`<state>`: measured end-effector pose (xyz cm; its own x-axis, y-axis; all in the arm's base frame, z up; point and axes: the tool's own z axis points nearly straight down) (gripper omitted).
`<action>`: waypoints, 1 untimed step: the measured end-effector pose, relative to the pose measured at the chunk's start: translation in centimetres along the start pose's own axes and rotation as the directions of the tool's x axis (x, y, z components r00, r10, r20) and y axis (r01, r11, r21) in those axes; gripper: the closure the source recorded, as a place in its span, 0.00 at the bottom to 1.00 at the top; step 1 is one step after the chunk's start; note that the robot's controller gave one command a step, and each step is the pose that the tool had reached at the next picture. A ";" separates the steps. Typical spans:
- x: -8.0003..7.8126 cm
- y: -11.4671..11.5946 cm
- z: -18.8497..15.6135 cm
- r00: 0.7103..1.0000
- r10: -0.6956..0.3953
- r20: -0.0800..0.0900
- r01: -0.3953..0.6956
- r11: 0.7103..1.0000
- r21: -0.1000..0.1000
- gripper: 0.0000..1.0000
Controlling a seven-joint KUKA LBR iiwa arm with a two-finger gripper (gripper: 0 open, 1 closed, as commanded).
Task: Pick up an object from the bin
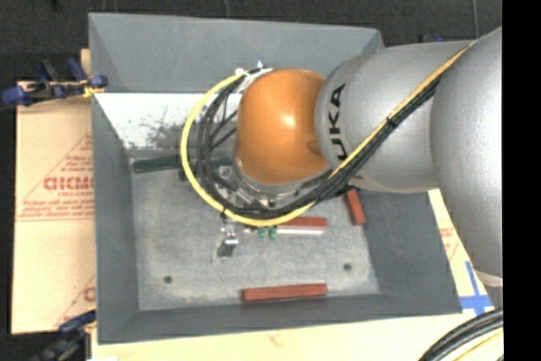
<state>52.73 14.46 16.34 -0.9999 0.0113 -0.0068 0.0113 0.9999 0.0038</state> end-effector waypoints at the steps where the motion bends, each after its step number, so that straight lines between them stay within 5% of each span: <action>1: -1.1 -2.6 3.0 0.998 0.062 -0.005 -0.062 0.998 0.003 0.00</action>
Offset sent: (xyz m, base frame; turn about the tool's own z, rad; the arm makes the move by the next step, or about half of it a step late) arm 0.0492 -0.0649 -0.0934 -0.0216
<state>53.78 11.85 13.32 -0.9973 0.0737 -0.0019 0.0737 0.9973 0.0012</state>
